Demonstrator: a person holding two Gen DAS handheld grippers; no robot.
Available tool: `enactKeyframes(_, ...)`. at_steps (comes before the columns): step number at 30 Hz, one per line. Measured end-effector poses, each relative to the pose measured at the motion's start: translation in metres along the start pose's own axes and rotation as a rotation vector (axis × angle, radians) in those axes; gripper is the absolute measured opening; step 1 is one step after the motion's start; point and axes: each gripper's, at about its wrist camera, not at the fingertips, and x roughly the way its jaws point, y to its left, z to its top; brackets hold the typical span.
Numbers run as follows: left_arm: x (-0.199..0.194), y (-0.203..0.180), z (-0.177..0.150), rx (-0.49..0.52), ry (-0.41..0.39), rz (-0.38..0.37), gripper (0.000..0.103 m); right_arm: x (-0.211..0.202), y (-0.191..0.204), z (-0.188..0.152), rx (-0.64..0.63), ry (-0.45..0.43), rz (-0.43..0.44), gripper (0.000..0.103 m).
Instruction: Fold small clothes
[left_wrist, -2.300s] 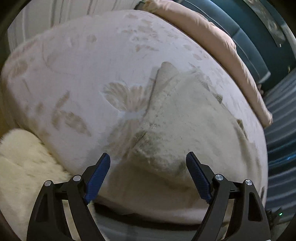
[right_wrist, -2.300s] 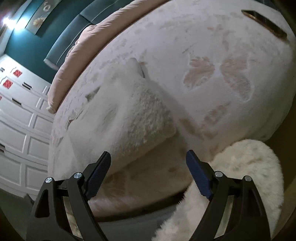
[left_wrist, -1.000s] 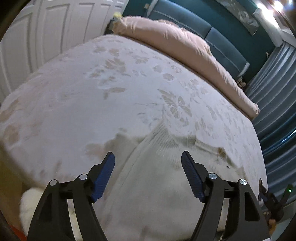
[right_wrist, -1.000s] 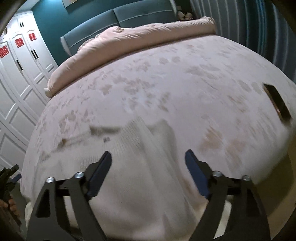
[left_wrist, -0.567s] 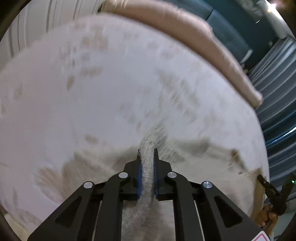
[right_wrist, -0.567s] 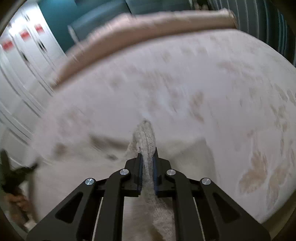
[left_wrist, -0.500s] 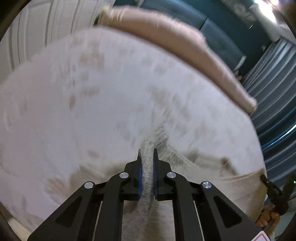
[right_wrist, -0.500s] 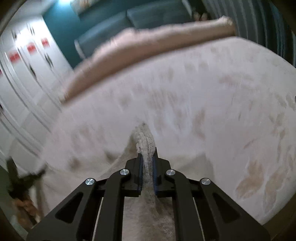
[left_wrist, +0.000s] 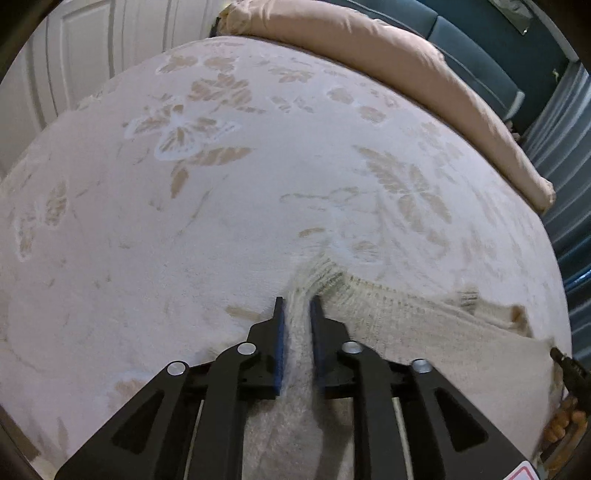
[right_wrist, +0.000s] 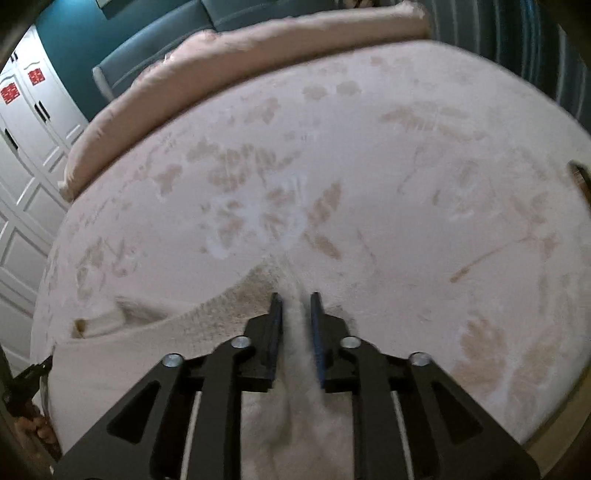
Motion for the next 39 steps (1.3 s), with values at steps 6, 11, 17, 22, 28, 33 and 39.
enactKeyframes(6, -0.082, -0.037, -0.029, 0.016, -0.138, -0.08, 0.027, -0.065, 0.073, -0.048, -0.115, -0.021, 0.213, 0.023)
enactKeyframes(11, -0.084, -0.105, -0.098, 0.136, 0.006, -0.193, 0.029, -0.061, 0.171, -0.148, -0.338, 0.179, 0.419, 0.02)
enactKeyframes(17, -0.064, -0.084, -0.138, 0.165, 0.085, -0.077, 0.015, -0.051, 0.117, -0.166, -0.285, 0.225, 0.272, 0.016)
enactKeyframes(22, -0.076, -0.024, -0.143, 0.109, 0.085, 0.011, 0.012, -0.063, 0.001, -0.146, -0.059, 0.229, 0.07, 0.011)
enactKeyframes(28, -0.079, -0.008, -0.149, 0.045, 0.095, -0.013, 0.011, -0.092, 0.007, -0.14, -0.047, 0.172, 0.069, 0.012)
enactKeyframes(33, -0.077, -0.023, -0.154, 0.128, 0.07, 0.063, 0.01, -0.087, 0.119, -0.157, -0.255, 0.189, 0.256, 0.012)
enactKeyframes(39, -0.075, -0.022, -0.154, 0.148, 0.054, 0.071, 0.01, -0.05, 0.163, -0.191, -0.398, 0.221, 0.168, 0.013)
